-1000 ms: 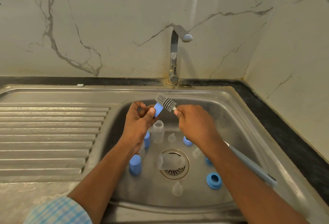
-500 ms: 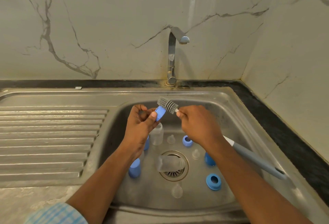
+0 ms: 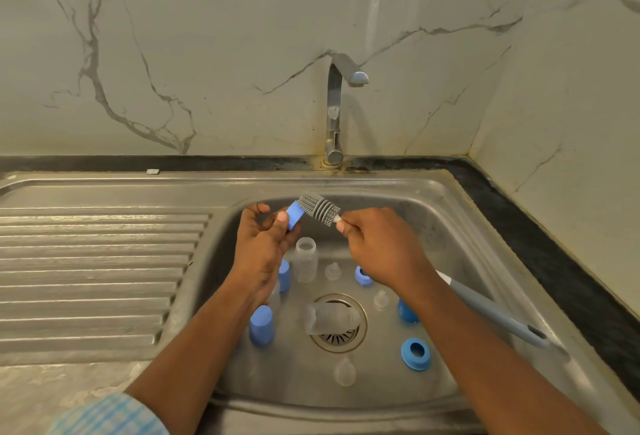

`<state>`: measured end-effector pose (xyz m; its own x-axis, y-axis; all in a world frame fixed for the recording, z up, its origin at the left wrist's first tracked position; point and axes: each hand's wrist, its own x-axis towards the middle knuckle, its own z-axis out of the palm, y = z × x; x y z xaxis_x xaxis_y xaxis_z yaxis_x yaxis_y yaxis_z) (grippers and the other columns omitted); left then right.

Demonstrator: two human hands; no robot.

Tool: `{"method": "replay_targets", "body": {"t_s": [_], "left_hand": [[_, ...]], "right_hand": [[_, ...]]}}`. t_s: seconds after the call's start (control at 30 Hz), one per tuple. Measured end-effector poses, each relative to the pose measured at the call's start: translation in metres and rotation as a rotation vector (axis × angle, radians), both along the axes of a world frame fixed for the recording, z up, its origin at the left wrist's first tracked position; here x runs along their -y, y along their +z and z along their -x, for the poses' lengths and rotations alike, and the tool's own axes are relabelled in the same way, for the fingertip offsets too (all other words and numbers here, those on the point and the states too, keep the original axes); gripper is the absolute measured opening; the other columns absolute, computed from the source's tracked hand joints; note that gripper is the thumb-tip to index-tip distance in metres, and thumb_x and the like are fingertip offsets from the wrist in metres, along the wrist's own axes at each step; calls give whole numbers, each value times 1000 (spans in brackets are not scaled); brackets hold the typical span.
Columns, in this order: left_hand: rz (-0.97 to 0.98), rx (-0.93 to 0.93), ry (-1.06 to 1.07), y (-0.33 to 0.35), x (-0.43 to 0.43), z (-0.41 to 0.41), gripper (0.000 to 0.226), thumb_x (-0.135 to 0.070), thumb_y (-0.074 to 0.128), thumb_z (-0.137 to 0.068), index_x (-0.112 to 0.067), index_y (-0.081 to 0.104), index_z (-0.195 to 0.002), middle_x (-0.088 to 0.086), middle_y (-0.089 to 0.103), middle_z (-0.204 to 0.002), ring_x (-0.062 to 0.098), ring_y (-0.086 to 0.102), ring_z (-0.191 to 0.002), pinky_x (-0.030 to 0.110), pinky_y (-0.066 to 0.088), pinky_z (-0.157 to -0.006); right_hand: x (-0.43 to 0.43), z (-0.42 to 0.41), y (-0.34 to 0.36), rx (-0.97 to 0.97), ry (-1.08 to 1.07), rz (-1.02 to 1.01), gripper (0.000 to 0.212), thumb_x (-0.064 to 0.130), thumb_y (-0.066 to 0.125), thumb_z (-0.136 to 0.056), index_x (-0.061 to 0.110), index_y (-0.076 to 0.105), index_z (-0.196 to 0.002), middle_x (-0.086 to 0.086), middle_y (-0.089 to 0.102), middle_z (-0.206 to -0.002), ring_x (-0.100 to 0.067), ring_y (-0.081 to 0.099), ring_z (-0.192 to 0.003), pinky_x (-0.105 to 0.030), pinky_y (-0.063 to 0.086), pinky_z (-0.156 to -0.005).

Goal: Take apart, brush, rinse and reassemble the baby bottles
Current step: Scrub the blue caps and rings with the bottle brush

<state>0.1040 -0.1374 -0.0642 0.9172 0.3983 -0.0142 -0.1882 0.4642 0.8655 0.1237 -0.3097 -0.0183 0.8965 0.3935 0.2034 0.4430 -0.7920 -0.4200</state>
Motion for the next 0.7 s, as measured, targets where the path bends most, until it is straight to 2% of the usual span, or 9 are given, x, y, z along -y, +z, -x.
{"method": "replay_targets", "body": {"t_s": [0.1, 0.17, 0.27, 0.33, 0.47, 0.53, 0.63, 0.7], "left_hand": [[128, 13, -20, 2, -7, -3, 21, 3, 50, -99, -17, 51, -102, 5, 73, -96, 21, 70, -95, 30, 60, -84], [146, 15, -78, 4, -6, -2, 18, -3, 53, -97, -17, 53, -108, 2, 75, -98, 16, 72, -92, 28, 60, -79], [67, -6, -120, 1, -2, 0, 37, -10, 66, -85, -14, 54, -120, 3, 74, -102, 17, 70, -96, 31, 57, -89], [60, -24, -115, 0, -2, 1, 49, -12, 71, -75, -10, 55, -122, 9, 72, -106, 18, 71, -94, 31, 58, -87], [170, -66, -69, -1, -9, -2, 37, 9, 62, -86, -11, 55, -116, 13, 69, -107, 19, 72, -88, 24, 59, -70], [236, -52, -85, 2, -11, -1, 38, 13, 60, -84, -14, 54, -111, 14, 70, -102, 20, 74, -84, 23, 59, -67], [285, 11, -186, 5, -4, 2, 49, 7, 64, -71, -14, 51, -113, 16, 73, -100, 25, 74, -90, 29, 62, -77], [249, 9, -203, 4, 1, 4, 47, 9, 63, -74, -15, 50, -112, 14, 72, -101, 24, 72, -91, 34, 60, -87]], "right_hand": [[-6, 2, 0, -2, 34, -12, 43, 29, 48, -101, 30, 37, -59, 6, 41, -55, -11, 39, -53, -29, 25, -49], [-4, 0, -2, -13, 38, -38, 42, 29, 49, -100, 30, 40, -60, 6, 41, -54, -12, 39, -52, -31, 27, -51], [-2, 1, -3, -8, 41, -61, 32, 30, 50, -100, 25, 52, -69, 6, 43, -54, -14, 41, -54, -32, 32, -54], [-5, 3, -3, 10, 50, -70, 28, 30, 50, -100, 23, 55, -73, 6, 44, -55, -18, 44, -57, -32, 33, -55], [-8, 4, -3, 0, 66, -38, 28, 30, 49, -100, 25, 52, -73, 6, 43, -56, -20, 46, -61, -32, 33, -56], [-8, 2, -2, 6, 34, -15, 30, 31, 48, -101, 25, 49, -71, 7, 43, -56, -18, 44, -59, -32, 30, -53], [-4, -4, -4, 8, -32, -3, 41, 31, 47, -101, 27, 39, -62, 6, 42, -55, -12, 42, -52, -30, 27, -49], [1, -7, -6, -7, -40, -10, 43, 30, 48, -101, 28, 37, -59, 6, 42, -53, -11, 41, -50, -30, 27, -49]]}}
